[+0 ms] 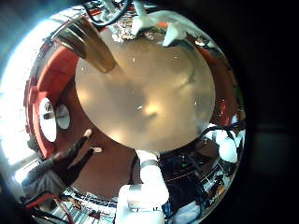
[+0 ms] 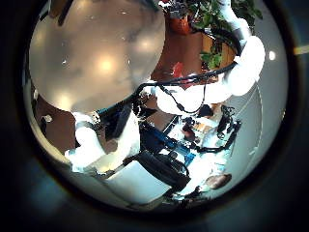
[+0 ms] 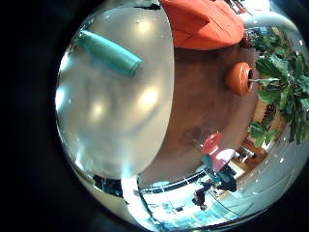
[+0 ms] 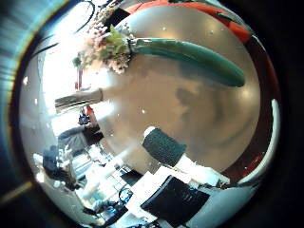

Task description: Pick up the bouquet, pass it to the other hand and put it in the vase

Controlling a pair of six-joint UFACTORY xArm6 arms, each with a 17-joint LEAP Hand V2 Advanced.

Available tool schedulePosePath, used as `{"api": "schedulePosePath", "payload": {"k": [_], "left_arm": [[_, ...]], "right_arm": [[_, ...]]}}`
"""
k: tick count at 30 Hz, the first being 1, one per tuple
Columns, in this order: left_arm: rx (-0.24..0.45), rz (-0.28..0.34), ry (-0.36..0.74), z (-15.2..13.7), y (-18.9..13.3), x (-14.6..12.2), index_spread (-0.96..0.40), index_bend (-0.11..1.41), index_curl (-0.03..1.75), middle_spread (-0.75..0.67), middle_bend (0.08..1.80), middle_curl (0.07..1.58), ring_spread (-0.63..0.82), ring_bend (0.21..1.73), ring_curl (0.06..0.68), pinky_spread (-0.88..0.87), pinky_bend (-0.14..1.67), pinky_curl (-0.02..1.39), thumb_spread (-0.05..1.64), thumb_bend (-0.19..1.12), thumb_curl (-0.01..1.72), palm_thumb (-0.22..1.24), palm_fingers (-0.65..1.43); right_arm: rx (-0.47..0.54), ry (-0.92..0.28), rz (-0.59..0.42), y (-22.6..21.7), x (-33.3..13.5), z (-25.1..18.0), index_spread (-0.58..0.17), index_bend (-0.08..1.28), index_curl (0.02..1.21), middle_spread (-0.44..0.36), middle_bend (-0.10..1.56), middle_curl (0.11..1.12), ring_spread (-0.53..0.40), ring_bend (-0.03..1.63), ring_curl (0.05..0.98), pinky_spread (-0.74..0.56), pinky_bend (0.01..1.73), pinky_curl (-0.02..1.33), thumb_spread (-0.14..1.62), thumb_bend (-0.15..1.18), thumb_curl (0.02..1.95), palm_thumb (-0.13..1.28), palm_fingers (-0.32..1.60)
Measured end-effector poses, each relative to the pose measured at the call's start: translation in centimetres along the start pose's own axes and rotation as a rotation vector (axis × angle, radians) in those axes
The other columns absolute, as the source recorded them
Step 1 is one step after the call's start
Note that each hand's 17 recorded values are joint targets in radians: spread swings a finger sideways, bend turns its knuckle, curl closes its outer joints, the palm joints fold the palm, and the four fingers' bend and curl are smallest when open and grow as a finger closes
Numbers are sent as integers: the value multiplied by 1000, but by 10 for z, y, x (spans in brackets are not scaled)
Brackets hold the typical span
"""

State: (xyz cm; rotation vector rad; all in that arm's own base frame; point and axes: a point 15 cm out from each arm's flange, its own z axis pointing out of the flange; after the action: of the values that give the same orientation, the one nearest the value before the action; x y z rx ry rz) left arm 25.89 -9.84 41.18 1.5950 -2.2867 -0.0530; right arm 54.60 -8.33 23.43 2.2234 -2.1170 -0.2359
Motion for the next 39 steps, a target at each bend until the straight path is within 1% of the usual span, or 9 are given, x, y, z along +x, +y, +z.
{"api": "schedulePosePath", "payload": {"k": [6,21,28,32,33,34,35,36,39], "left_arm": [[2,-2,0,0,-4,0,113,186,378,457,188,308,593,439,205,548,187,273,1099,-23,333,411,80],[-4,1,-3,-1,-6,0,114,186,378,457,188,307,593,436,207,551,187,271,1099,-23,338,407,81],[-11,4,-3,1,-5,-2,114,186,377,457,188,307,594,435,208,553,187,271,1099,-22,340,406,81],[-10,3,-1,1,-5,-2,114,186,377,457,188,307,594,434,208,553,187,271,1099,-22,341,406,81],[-11,4,-1,1,-5,-1,114,186,377,457,188,307,594,434,208,553,187,271,1099,-22,341,406,81],[-10,3,-1,1,-6,-2,114,186,377,457,188,307,594,434,208,553,187,271,1099,-22,341,406,81],[-9,3,-1,1,-5,-2,114,186,377,457,188,307,594,434,209,553,187,271,1099,-22,341,406,81],[-7,5,-2,0,-5,-1,114,186,377,457,188,307,594,434,209,553,187,271,1099,-22,342,406,81],[-7,8,0,0,-6,0,114,186,377,457,188,307,594,434,209,553,187,271,1099,-22,342,406,81]], "right_arm": [[18,4,10,-17,2,19,-305,184,340,-25,354,378,-24,608,206,257,480,182,1120,-25,364,334,421],[2,7,7,-33,-10,53,-316,213,376,-25,366,373,-34,591,186,255,417,139,1109,-24,373,326,541],[3,8,17,-38,-12,61,-314,177,368,-43,419,383,-79,679,192,245,416,112,1110,-24,374,327,669],[5,11,20,-40,-15,62,-308,185,365,-54,461,394,-122,764,208,201,436,93,1107,-22,377,336,787],[6,10,20,-40,-16,62,-309,190,365,-63,484,399,-140,803,215,165,456,80,1104,-21,379,341,871],[5,11,20,-40,-15,62,-310,187,364,-65,487,400,-144,818,220,151,474,80,1104,-22,379,342,904],[6,11,18,-41,-16,62,-312,180,363,-74,496,403,-161,845,229,106,527,85,1102,-18,382,351,983],[7,12,18,-41,-16,62,-327,183,361,-89,514,409,-184,873,237,15,622,94,1096,-17,386,366,1136],[7,12,17,-41,-17,62,-343,275,412,-113,621,451,-201,977,298,-159,706,120,1063,-6,413,438,1331]]}}
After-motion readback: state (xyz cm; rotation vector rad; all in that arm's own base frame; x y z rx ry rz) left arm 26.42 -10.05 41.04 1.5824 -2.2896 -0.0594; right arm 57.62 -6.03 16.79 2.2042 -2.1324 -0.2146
